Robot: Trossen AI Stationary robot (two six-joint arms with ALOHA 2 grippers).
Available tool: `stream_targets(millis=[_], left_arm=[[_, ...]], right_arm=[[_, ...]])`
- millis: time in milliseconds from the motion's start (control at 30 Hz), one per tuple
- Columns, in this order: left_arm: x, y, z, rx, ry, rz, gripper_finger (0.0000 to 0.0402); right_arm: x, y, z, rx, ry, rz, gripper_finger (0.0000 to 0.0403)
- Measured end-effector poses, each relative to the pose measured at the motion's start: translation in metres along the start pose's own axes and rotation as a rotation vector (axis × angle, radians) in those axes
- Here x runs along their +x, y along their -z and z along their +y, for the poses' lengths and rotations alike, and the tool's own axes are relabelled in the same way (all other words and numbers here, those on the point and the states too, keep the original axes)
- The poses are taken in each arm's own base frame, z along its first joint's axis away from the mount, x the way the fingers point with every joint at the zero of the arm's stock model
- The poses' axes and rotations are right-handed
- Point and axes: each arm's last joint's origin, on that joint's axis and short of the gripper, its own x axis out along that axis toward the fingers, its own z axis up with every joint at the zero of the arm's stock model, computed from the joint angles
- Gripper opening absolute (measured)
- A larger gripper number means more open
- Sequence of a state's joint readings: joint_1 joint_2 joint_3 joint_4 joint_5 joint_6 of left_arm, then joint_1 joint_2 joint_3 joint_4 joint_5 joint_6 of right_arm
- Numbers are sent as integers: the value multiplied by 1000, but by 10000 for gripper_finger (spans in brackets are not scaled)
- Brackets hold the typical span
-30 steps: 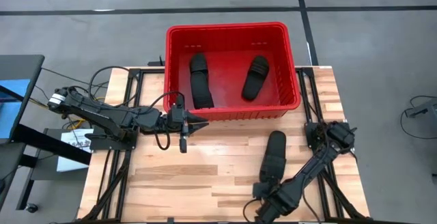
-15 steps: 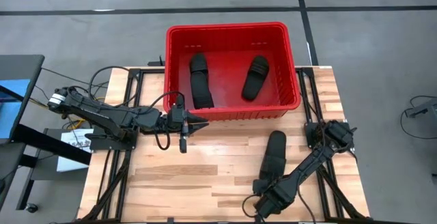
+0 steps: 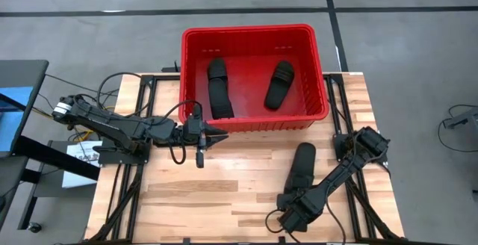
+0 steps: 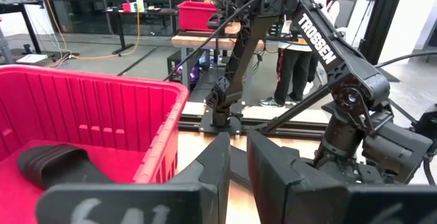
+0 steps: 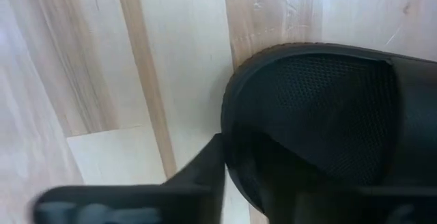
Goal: Pick and place slides into bin
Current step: Put the black slides into the red bin
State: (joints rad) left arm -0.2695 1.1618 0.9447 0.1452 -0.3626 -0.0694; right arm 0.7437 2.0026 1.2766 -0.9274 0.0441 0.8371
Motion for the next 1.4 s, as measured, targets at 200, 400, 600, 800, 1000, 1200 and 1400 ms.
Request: stream_targets(millis=[200,400,600,800,1000,1200,1400], left_arm=[[0,0,0,-6,0,0,41],[0,0,0,-5,0,1,41],[0,0,0,-6,1,1,41],[0,2,0,3,-1,26,41],[0,5,0,-13,-3,48,41],[0,5,0,-36,-3,46,41],[0,5,0,-59,-4,46,41]], right_arm=[[0,0,1,38,-29,24,9],[-10,-2,3,78,-1,19,3],[-36,-2,0,103,36,-21,1],[-71,3,4,82,16,-40,1],[-120,6,10,20,-82,-119,0],[-179,8,3,-2,-194,-222,0],[-234,11,-5,-64,-291,-362,0]])
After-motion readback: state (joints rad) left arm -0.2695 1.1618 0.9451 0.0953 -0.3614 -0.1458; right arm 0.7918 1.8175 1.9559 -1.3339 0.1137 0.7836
